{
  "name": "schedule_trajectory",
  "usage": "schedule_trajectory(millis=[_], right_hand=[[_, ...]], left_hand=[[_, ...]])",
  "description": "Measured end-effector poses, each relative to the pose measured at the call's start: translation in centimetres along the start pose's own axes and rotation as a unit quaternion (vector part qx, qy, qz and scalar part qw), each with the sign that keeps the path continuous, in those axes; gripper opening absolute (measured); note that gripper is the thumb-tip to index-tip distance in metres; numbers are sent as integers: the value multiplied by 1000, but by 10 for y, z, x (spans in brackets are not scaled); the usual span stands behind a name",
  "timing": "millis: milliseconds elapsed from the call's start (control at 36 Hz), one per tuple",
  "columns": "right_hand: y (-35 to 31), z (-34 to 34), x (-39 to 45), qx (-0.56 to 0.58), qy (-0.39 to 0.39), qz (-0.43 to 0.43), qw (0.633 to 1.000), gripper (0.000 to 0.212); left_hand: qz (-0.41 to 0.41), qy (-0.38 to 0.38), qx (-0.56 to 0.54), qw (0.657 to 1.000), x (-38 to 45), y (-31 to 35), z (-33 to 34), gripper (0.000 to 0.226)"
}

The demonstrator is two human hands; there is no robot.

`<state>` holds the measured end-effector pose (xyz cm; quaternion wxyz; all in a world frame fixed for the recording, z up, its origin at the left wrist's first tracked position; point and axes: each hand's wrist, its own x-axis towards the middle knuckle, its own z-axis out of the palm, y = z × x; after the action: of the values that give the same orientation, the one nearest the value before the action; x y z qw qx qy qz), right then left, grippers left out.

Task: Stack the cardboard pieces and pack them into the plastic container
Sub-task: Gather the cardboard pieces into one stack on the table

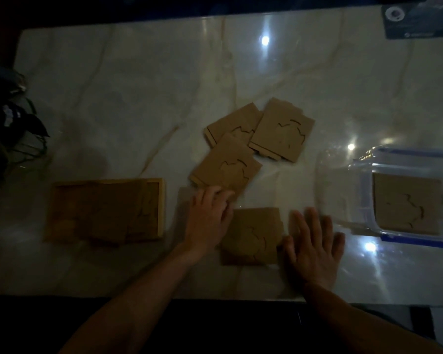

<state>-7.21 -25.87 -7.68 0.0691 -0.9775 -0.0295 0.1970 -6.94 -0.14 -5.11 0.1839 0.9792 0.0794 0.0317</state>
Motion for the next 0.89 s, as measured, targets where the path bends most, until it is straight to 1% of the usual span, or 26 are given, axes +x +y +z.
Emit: schedule_trajectory(millis=[56,139,194,278,333,389,556,611,722,889], right_hand=[[0,0,0,-2,2,-1,1000,67],[1,0,-1,0,8,-8,1000,70],[2,-1,0,2,10,-12,1000,70],[2,-3,-2,9,16,-10,1000,69],[2,-2,-6,18,17,-4,1000,68],[-1,-2,-6,20,22,-6,1000,68],[-4,-4,-3,21,25,-3,999,69],[-4,-4,-4,22,26,-1,999,69],[-4,-4,-3,19,27,-1,999,69],[-3,-3,-3,14,29,3,999,69]], left_hand=[[-67,-5,-14,998,20,-2,-9,38],[-159,-25,-38,986,52,-6,-19,64],[-197,-54,-40,978,69,-9,-22,81],[-219,-99,-21,970,81,-11,-21,89],[-217,-114,7,970,85,-10,-18,88],[-223,-108,6,969,88,-12,-18,83],[-255,-81,-75,960,98,-18,-20,70],[-257,-62,-120,957,99,-18,-21,66],[-265,-30,-214,940,102,-19,-25,54],[-256,-1,-257,932,106,-23,-38,32]])
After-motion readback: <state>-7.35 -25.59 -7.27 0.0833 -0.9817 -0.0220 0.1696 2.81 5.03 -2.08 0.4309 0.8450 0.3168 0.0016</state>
